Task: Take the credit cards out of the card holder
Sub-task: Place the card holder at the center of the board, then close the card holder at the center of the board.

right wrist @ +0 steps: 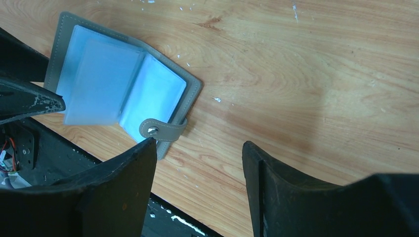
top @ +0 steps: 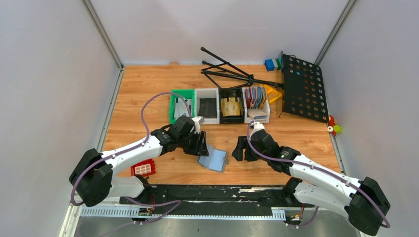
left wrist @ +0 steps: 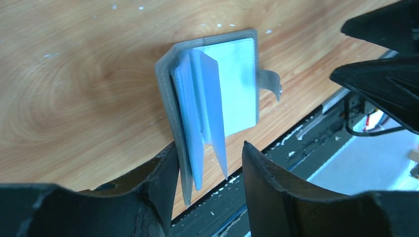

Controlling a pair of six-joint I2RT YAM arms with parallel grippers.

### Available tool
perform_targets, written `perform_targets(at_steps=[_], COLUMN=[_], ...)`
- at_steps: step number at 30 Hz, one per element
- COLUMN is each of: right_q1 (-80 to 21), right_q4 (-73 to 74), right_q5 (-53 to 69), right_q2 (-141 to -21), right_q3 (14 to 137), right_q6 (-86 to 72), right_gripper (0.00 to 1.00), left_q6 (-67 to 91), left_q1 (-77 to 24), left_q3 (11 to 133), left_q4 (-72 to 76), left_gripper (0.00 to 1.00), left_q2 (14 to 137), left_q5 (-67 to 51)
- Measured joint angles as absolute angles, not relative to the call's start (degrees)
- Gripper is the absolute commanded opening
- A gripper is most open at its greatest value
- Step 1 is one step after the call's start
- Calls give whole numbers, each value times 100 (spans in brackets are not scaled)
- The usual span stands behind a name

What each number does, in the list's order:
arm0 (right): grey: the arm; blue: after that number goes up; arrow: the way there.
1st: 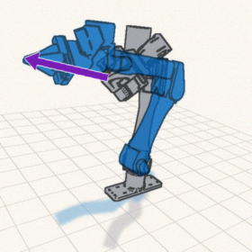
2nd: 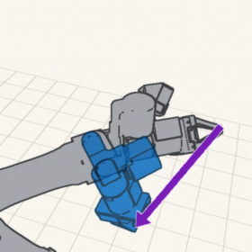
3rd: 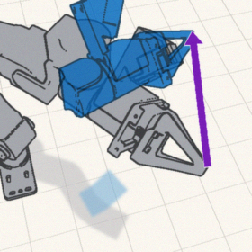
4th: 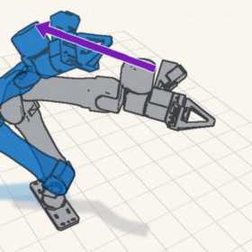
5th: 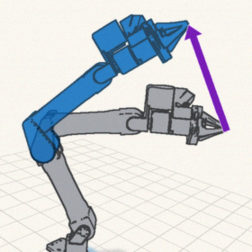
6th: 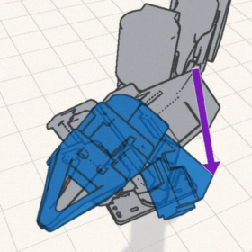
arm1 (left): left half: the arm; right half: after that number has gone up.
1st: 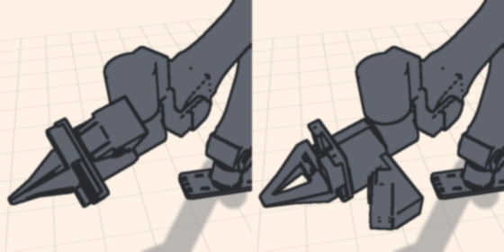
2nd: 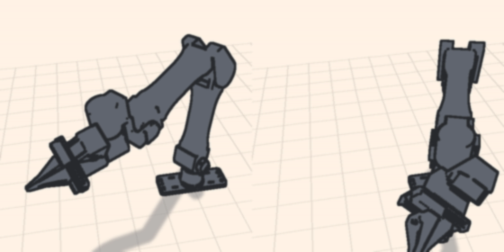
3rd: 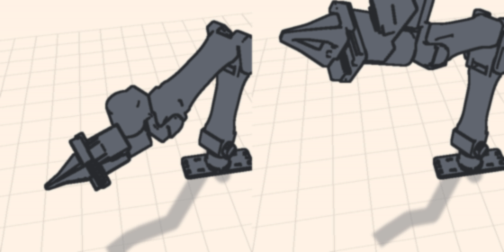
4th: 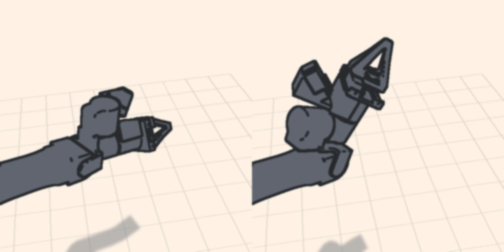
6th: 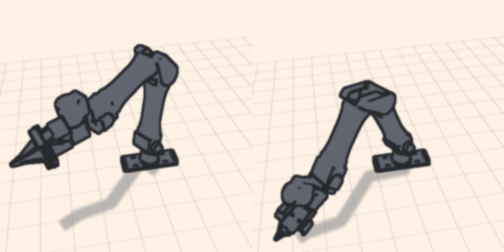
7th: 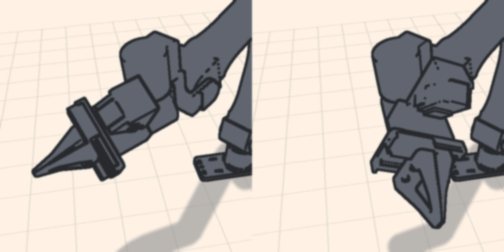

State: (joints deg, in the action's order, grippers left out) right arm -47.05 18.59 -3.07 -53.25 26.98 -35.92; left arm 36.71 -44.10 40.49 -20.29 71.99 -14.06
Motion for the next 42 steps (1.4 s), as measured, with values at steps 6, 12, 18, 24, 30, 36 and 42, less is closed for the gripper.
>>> perform_targets(at_steps=[6, 12, 18, 24, 30, 36, 42], right_q1=[-4683, -4678, -4670, -4668, -4663, -4639, -4587], right_q4=[1846, 1855, 1857, 1817, 1680, 1697, 1833], right_q5=[-252, -217, -202, -141, -126, -165, -386], right_q2=[-5275, -5148, -5131, -5135, -5148, -4958, -4185], right_q3=[2698, 2696, 2412, 2043, 1848, 1828, 1782], right_q6=[-3592, -3638, -3747, -3933, -4053, -4091, -4139], right_gripper=[61, 57, 51, 48, 47, 47, 43], left_q6=[3717, 3879, 4233, 4519, 4742, 4816, 4803], left_q1=[-4416, -4427, -4462, -4591, -4799, -4952, -4958], left_q3=[3852, 3675, 3444, 3271, 3262, 3280, 3354], left_q4=[-1487, -1157, -263, 543, 1330, 1874, 1905], left_gripper=[56, 55, 52, 50, 46, 41, 39], left_q2=[7301, 7251, 7188, 7535, 7870, 8567, 9233], left_q5=[-2051, -2381, -2908, -3267, -3514, -3634, -3485])
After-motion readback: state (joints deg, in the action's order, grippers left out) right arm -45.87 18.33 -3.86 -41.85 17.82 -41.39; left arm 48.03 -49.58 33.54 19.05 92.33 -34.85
